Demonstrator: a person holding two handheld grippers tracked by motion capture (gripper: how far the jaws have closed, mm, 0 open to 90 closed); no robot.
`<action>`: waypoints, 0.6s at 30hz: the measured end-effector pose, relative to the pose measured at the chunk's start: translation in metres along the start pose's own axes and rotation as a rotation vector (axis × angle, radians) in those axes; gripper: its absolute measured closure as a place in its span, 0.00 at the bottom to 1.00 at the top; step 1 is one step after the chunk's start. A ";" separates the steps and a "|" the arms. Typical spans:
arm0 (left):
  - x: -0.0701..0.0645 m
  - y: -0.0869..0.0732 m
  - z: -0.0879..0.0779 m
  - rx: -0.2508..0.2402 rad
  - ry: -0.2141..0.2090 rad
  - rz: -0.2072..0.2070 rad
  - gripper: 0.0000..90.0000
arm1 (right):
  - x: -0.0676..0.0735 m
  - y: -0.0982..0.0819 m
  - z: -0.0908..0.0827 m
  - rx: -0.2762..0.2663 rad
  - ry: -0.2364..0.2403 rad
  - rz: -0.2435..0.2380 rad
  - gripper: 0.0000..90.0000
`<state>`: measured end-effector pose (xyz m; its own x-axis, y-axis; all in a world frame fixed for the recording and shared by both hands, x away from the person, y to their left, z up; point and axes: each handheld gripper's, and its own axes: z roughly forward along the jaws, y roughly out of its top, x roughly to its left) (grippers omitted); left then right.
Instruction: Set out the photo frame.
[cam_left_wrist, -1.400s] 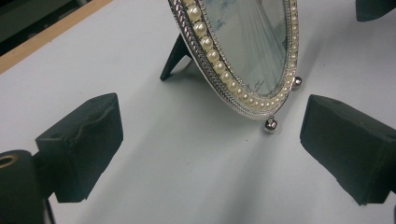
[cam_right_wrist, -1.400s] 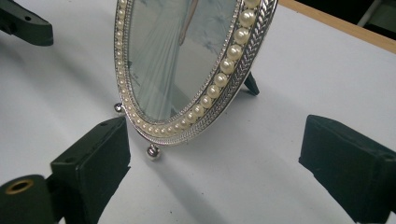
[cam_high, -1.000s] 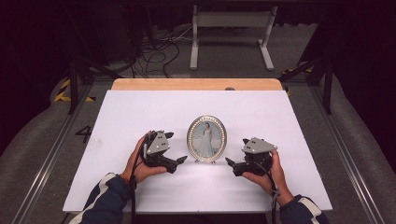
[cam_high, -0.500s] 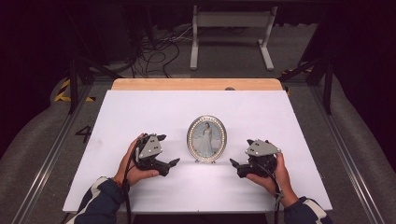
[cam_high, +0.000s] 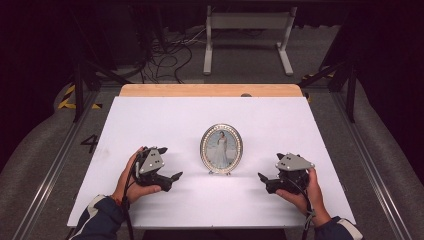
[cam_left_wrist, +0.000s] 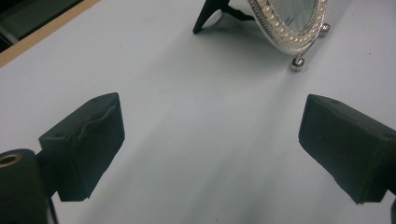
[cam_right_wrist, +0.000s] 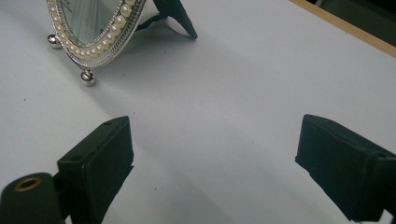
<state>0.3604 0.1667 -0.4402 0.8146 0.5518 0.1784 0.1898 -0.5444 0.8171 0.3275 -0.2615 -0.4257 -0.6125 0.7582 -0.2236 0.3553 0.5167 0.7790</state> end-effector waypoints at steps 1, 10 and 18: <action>0.001 -0.003 -0.001 0.005 0.005 -0.006 0.08 | -0.001 -0.001 -0.001 -0.001 -0.004 0.001 0.13; 0.006 -0.017 -0.014 0.005 0.041 -0.031 0.08 | -0.007 -0.012 -0.009 -0.005 -0.025 0.017 0.13; 0.008 -0.030 -0.028 0.002 0.055 -0.053 0.09 | -0.011 -0.020 -0.015 -0.015 -0.037 0.032 0.13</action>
<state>0.3459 0.2056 -0.4477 0.7719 0.6138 0.1654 0.2325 -0.5147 0.8252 0.3161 -0.2866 -0.4301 -0.5742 0.7886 -0.2201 0.3631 0.4863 0.7948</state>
